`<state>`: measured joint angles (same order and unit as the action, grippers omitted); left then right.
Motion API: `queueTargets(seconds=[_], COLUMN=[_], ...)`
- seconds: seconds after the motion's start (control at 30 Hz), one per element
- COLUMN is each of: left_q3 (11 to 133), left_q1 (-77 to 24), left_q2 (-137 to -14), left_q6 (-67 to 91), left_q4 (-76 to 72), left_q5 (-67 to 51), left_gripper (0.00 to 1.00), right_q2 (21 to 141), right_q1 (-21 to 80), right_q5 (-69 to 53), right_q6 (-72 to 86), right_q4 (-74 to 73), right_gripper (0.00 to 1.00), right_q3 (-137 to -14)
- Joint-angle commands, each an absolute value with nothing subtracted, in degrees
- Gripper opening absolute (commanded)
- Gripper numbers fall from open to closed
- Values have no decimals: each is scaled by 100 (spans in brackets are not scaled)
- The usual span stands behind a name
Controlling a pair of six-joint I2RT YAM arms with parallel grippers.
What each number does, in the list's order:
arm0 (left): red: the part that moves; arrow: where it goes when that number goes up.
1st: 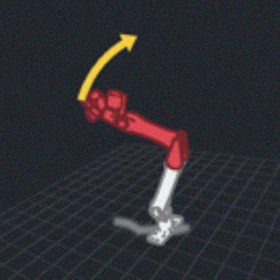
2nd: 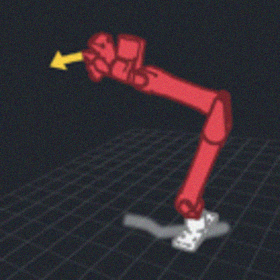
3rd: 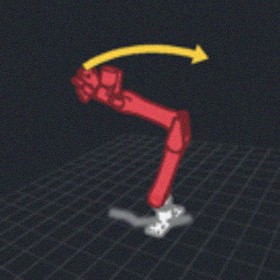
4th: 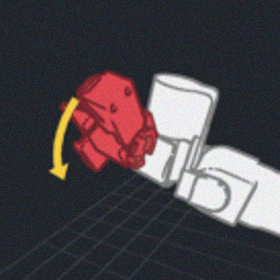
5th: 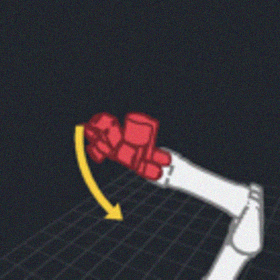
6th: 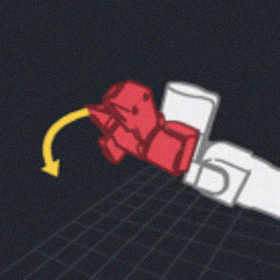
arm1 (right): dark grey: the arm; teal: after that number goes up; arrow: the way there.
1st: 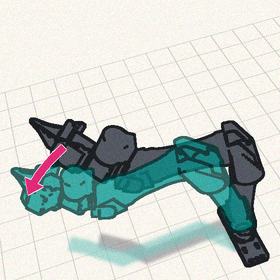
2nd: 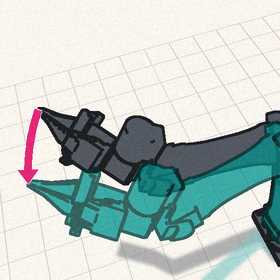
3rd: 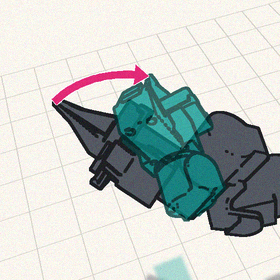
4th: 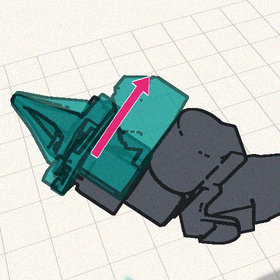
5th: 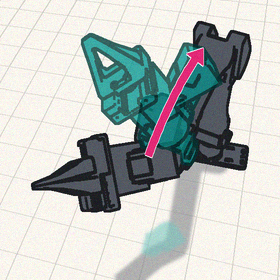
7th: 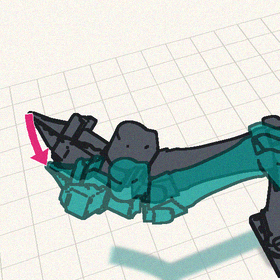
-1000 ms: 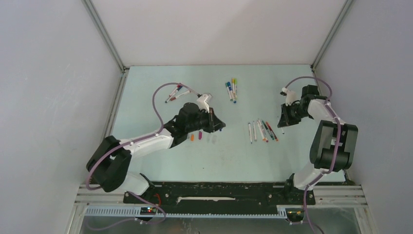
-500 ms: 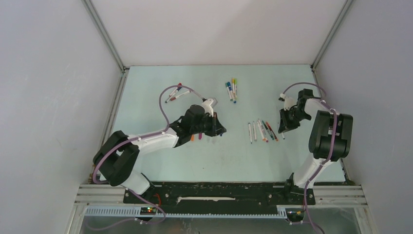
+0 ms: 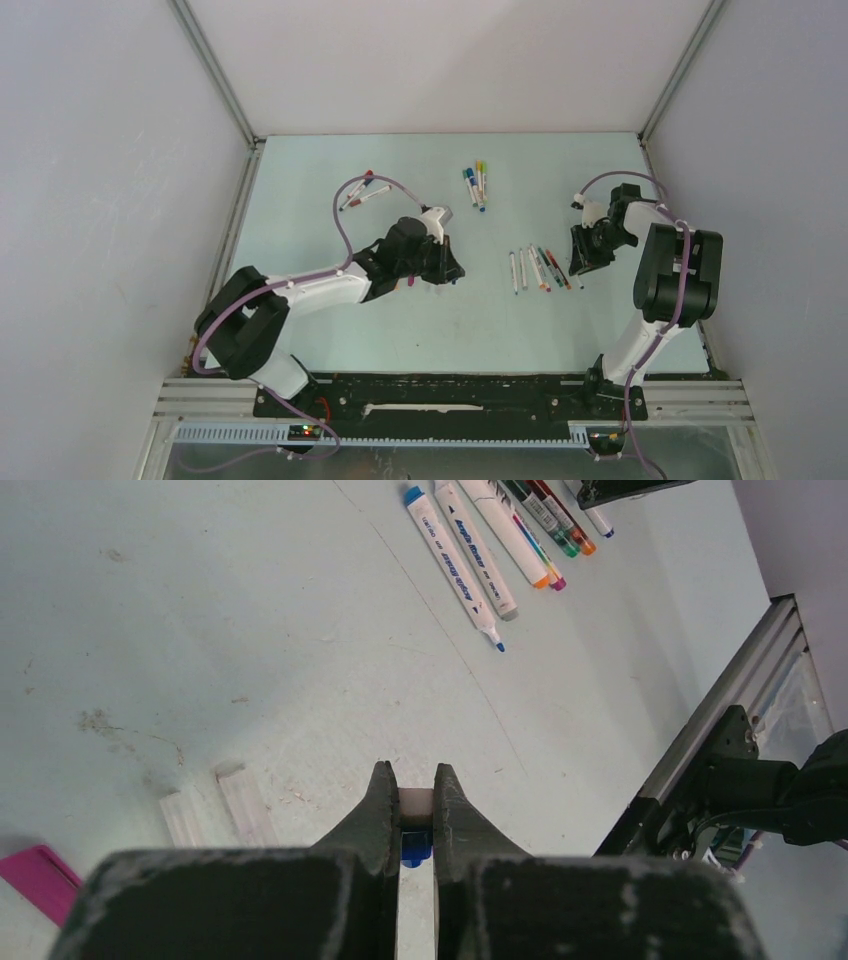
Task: Open the pen caps
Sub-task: Place the pen at the center of the board, then place the pen cap at the center of the board.
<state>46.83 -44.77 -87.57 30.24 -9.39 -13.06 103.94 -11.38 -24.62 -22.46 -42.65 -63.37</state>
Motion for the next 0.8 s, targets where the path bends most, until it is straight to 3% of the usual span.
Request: queueTargets(seconds=[0.0, 0.53, 0.77], left_q3=[5172, 6129, 6613], left_q1=[-4612, -4826, -4842], left_q2=[-8844, -9668, -10265], left_q6=[2759, 2619, 2681], left_q4=[-723, 924, 1393], left_q5=[-1094, -177, -287], left_gripper=[4, 6, 8], right_q2=[10305, 9965, 9911], right_q1=[-1147, -1252, -1258], right_q5=[-2462, -2635, -2702], right_q6=[-2283, -2329, -2338], right_q4=[-4246, -4265, -4263], right_gripper=[31, 38, 39], right_q3=[-6491, -6497, -6497])
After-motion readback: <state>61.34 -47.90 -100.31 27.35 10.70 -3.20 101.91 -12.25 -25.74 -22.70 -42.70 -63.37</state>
